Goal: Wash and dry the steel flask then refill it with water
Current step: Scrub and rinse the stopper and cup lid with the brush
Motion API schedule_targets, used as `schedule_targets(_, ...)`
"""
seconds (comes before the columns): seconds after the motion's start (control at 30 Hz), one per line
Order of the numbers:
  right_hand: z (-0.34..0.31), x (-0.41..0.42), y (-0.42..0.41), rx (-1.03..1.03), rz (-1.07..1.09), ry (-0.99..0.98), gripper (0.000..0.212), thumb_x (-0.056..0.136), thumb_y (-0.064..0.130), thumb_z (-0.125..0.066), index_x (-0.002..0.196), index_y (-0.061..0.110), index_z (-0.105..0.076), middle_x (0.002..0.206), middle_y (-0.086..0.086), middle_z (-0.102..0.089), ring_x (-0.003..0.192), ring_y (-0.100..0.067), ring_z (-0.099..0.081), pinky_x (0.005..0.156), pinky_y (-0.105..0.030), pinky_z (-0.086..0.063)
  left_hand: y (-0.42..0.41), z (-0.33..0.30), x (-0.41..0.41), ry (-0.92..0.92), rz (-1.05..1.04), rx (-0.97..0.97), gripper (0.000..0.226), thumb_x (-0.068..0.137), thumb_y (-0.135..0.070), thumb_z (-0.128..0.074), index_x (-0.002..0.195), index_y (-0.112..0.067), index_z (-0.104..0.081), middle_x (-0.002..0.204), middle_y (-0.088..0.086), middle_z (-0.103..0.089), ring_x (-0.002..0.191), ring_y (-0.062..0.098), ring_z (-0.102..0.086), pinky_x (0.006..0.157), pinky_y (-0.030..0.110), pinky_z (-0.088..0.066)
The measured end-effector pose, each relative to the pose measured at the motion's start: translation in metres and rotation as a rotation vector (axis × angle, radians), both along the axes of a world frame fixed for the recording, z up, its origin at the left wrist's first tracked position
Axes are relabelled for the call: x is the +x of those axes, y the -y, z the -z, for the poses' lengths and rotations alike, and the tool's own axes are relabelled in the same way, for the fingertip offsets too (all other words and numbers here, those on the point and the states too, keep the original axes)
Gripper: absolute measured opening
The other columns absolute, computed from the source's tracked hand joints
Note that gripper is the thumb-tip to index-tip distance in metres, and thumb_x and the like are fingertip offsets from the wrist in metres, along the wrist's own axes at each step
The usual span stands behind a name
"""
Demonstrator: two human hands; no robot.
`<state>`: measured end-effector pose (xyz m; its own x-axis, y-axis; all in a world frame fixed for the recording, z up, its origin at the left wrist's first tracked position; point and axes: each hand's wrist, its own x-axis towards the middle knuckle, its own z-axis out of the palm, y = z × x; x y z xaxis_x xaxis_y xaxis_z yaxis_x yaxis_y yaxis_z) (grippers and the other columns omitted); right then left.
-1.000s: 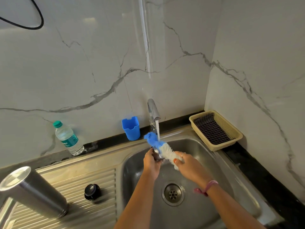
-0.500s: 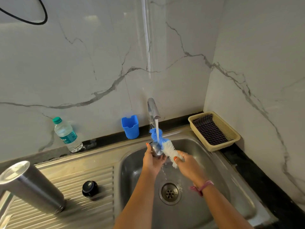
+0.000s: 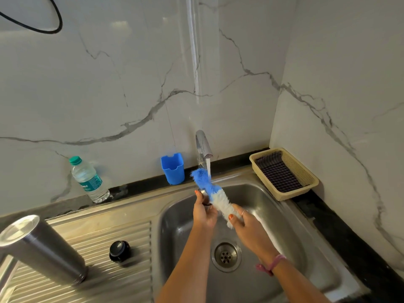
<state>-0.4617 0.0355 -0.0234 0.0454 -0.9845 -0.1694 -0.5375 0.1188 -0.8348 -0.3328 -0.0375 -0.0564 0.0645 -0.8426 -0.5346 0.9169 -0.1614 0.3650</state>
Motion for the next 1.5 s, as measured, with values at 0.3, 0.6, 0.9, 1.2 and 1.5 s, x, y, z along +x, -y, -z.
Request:
schedule_targets(0.3, 0.01, -0.002, 0.001, 0.007, 0.07, 0.044, 0.047, 0.1, 0.033, -0.044, 0.146, 0.026, -0.038, 0.117, 0.001, -0.066, 0.072, 0.002, -0.056, 0.067, -0.015, -0.043, -0.007, 0.0, -0.005, -0.128, -0.011, 0.038, 0.047, 0.1, -0.038, -0.054, 0.129, -0.001, -0.052, 0.124, 0.025, -0.062, 0.111, 0.036, -0.065, 0.093, 0.051, -0.055)
schedule_targets(0.6, 0.015, -0.02, -0.002, 0.026, 0.094, 0.11, 0.046, 0.099, 0.033, -0.049, 0.143, 0.023, -0.042, 0.112, 0.008, -0.064, 0.09, -0.004, -0.061, 0.085, -0.028, -0.051, -0.007, -0.002, -0.002, -0.138, 0.097, 0.049, 0.05, 0.092, -0.031, -0.054, 0.129, 0.002, -0.053, 0.129, 0.03, -0.058, 0.125, 0.04, -0.055, 0.111, 0.049, -0.041)
schedule_targets(0.9, 0.011, -0.036, 0.004, 0.091, 0.028, 0.144, 0.037, 0.099, 0.027, -0.051, 0.136, 0.023, -0.051, 0.103, 0.013, -0.066, 0.082, 0.005, -0.062, 0.064, -0.009, -0.043, -0.003, -0.006, 0.016, -0.071, 0.107, 0.126, 0.058, 0.078, -0.029, -0.059, 0.127, 0.001, -0.052, 0.128, 0.027, -0.057, 0.113, 0.034, -0.058, 0.101, 0.035, -0.047)
schedule_targets(1.2, 0.007, -0.027, 0.004, 0.077, 0.014, 0.163, 0.038, 0.1, 0.031, -0.048, 0.137, 0.025, -0.049, 0.108, 0.01, -0.065, 0.069, 0.006, -0.057, 0.061, -0.009, -0.039, -0.004, -0.007, 0.016, -0.03, 0.083, 0.152, 0.058, 0.079, -0.026, -0.059, 0.13, 0.0, -0.05, 0.127, 0.025, -0.058, 0.108, 0.031, -0.058, 0.105, 0.036, -0.045)
schedule_targets(1.5, 0.021, -0.017, -0.01, 0.131, 0.075, 0.32, 0.04, 0.099, 0.021, -0.052, 0.138, 0.018, -0.05, 0.112, 0.011, -0.066, 0.096, 0.005, -0.062, 0.075, -0.008, -0.047, -0.002, -0.006, 0.02, -0.115, -0.025, 0.109, 0.047, 0.09, -0.03, -0.052, 0.126, 0.0, -0.053, 0.12, 0.026, -0.059, 0.101, 0.034, -0.06, 0.092, 0.037, -0.052)
